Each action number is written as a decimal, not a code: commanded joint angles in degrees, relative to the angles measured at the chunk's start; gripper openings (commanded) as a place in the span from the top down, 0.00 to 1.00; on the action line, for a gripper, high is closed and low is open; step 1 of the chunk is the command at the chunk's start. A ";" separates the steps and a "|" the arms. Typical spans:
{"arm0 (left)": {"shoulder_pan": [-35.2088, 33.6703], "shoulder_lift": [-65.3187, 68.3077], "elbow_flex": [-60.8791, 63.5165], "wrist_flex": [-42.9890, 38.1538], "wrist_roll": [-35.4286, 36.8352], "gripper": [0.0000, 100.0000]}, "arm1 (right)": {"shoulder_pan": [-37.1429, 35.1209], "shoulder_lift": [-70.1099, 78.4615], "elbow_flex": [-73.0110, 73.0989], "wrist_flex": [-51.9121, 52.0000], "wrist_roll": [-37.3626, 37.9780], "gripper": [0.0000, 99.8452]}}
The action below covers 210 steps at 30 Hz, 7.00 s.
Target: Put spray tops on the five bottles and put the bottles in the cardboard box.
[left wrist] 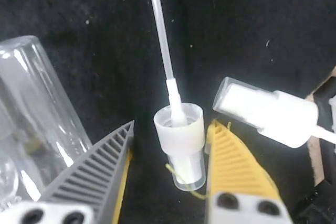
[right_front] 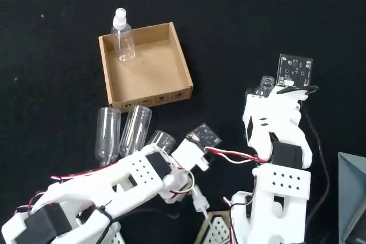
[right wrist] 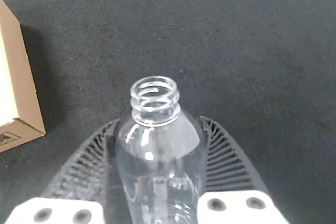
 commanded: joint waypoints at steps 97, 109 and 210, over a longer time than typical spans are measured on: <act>-39.43 -29.45 -7.34 19.69 -0.26 0.91 | 2.20 -1.89 0.57 -1.67 -0.53 0.92; -45.32 -29.45 -2.95 17.23 0.18 0.91 | -0.44 -1.89 1.63 -1.67 -0.18 0.92; -73.36 -3.69 -15.96 9.23 53.98 0.82 | -0.44 -1.80 2.51 -3.25 -0.09 0.92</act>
